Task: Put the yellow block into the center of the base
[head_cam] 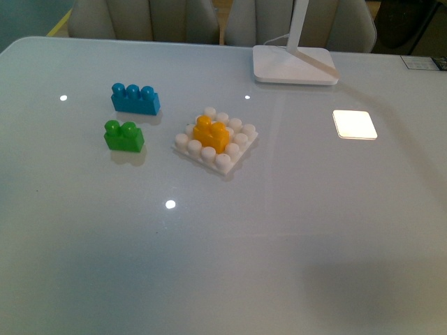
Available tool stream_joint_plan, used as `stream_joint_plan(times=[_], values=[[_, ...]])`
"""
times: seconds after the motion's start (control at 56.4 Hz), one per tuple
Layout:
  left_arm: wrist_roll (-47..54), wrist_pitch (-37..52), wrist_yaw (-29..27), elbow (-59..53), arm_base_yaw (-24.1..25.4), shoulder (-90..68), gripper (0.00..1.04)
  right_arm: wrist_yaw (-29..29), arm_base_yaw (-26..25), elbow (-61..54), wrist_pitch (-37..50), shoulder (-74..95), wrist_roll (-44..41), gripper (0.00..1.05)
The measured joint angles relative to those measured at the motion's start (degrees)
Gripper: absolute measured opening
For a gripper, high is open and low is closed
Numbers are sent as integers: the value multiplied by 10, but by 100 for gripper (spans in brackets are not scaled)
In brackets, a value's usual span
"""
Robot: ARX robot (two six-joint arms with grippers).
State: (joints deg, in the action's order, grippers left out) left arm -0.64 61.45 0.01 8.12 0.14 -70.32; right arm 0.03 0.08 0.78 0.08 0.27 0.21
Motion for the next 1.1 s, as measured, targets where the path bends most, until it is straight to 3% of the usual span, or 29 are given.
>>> stream_joint_plan(times=[1.1], values=[[0, -384, 0, -74, 0, 472, 3, 0, 0, 0, 0, 0, 0, 96]])
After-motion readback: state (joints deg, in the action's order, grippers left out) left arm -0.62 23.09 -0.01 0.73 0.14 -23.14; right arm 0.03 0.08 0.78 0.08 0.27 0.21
